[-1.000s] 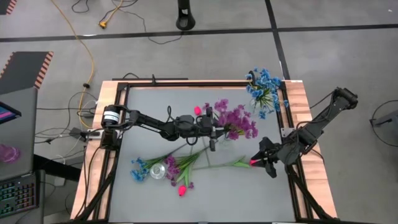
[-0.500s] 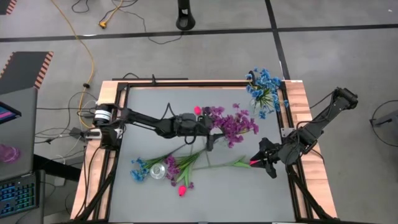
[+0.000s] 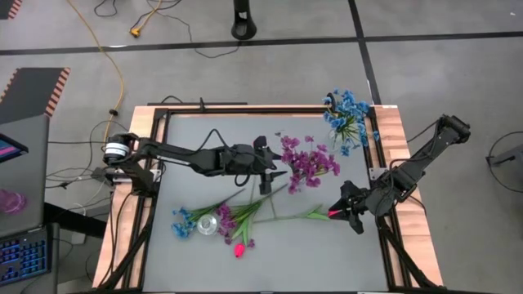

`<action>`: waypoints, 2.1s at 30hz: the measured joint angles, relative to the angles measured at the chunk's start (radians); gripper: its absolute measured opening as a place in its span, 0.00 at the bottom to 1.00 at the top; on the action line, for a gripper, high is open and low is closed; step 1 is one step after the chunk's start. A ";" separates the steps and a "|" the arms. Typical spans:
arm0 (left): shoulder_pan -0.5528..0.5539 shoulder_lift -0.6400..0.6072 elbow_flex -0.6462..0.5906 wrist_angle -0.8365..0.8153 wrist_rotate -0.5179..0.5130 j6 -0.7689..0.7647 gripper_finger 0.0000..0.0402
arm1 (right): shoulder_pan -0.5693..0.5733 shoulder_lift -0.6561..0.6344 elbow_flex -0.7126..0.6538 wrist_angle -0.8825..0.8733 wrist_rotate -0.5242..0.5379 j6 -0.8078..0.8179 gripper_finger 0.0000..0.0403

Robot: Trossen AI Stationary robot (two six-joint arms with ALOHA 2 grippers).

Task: Sort flowers into vase by color
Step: Put the right violet flowers into the middle transparent vase, then put the bottom right pink tulip into the bottom transparent vase

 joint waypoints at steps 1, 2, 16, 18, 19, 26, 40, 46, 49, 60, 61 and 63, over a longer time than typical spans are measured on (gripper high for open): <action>-0.001 -0.010 0.000 -0.020 0.000 0.000 0.52 | 0.000 0.000 0.000 0.000 0.000 0.000 0.40; -0.002 -0.017 0.000 -0.038 0.000 -0.005 0.52 | 0.000 0.000 0.000 -0.001 0.000 0.000 0.40; -0.080 -0.050 0.000 -0.256 0.079 -0.136 0.52 | 0.000 0.000 0.000 -0.001 0.000 -0.002 0.40; -0.106 -0.050 -0.001 -0.262 0.077 -0.139 0.52 | 0.000 0.000 0.000 0.000 0.000 -0.002 0.40; -0.120 -0.050 -0.001 -0.261 0.070 -0.141 0.52 | 0.000 0.000 0.000 -0.001 0.000 -0.002 0.40; -0.223 -0.030 -0.001 -0.223 -0.015 -0.191 0.52 | 0.000 0.000 0.000 -0.001 0.001 -0.002 0.40; -0.306 0.232 0.073 -0.029 -0.055 -0.269 0.52 | -0.001 0.000 0.000 0.003 0.001 -0.001 0.40; -0.301 0.383 0.233 -0.080 -0.077 -0.227 0.52 | -0.001 0.000 0.000 0.000 0.001 -0.002 0.40; -0.299 0.448 0.314 -0.149 -0.123 -0.222 0.52 | -0.001 0.000 0.000 0.000 0.002 -0.002 0.40; -0.284 0.590 0.461 -0.243 -0.159 -0.228 0.52 | -0.001 0.000 0.000 0.000 0.002 -0.003 0.40; -0.282 0.593 0.463 -0.244 -0.158 -0.231 0.52 | -0.001 0.000 0.000 -0.001 0.002 -0.003 0.40; -0.278 0.593 0.463 -0.245 -0.158 -0.239 0.52 | -0.001 0.000 0.000 0.000 0.002 -0.003 0.40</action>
